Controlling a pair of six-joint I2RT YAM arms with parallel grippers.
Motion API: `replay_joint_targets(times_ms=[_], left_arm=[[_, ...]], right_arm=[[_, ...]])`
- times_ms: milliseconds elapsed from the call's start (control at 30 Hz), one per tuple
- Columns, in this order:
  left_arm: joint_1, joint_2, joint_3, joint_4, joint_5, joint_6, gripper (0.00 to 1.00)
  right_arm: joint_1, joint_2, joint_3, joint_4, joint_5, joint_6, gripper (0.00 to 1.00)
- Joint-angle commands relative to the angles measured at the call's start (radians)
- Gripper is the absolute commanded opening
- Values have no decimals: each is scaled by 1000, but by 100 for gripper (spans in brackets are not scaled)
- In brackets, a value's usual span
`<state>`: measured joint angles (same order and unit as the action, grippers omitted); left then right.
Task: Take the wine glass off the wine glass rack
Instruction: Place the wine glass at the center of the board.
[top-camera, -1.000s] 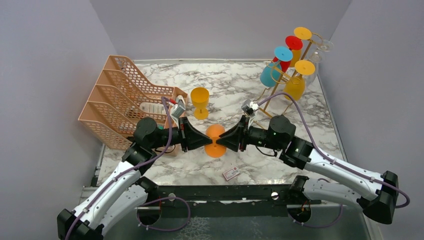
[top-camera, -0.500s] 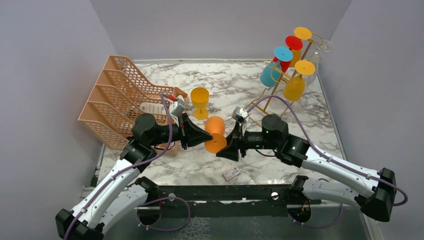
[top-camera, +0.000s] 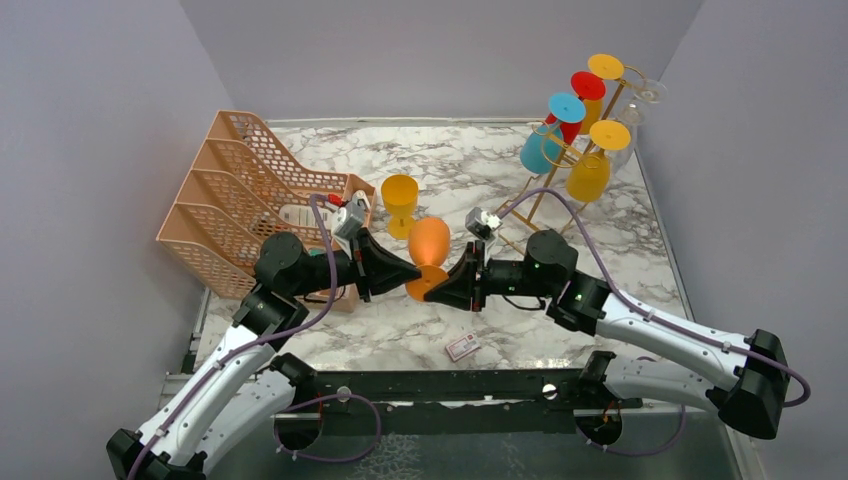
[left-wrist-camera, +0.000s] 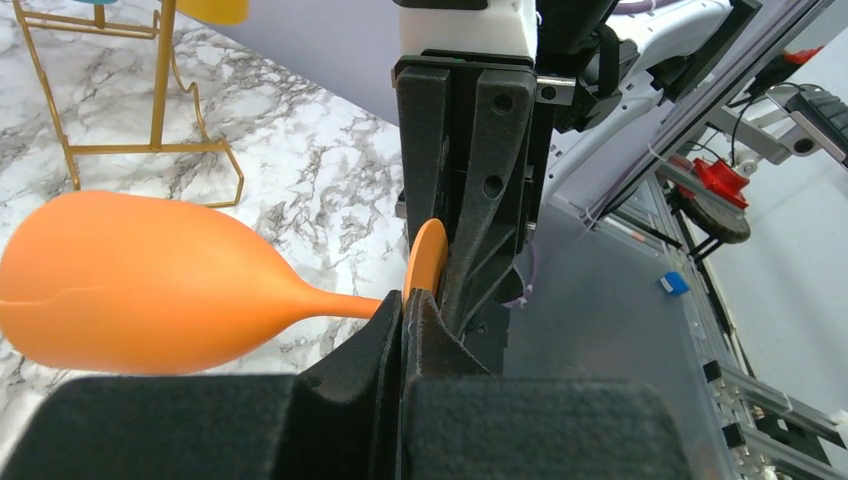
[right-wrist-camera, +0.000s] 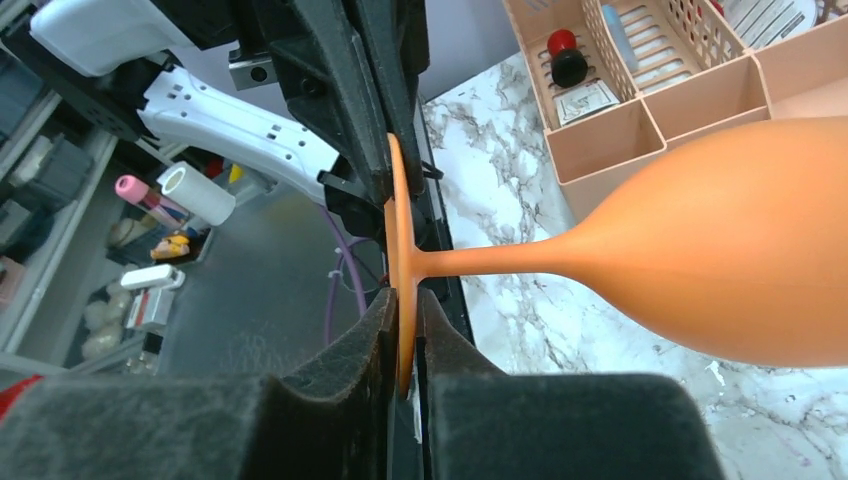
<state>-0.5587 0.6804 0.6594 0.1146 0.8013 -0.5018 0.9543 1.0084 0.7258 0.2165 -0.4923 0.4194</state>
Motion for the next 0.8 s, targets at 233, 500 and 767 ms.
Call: replay_joint_targets(times_ms=[233, 500, 767], left_arm=[[-6, 0, 51, -148, -79, 54, 64], [-6, 46, 159, -408, -268, 119, 96], [-5, 206, 299, -419, -229, 26, 97]], right_arm=[[-2, -38, -135, 98, -134, -241, 1], [-2, -142, -317, 58, -169, -617, 1], [-2, -206, -412, -85, -267, -984, 1]])
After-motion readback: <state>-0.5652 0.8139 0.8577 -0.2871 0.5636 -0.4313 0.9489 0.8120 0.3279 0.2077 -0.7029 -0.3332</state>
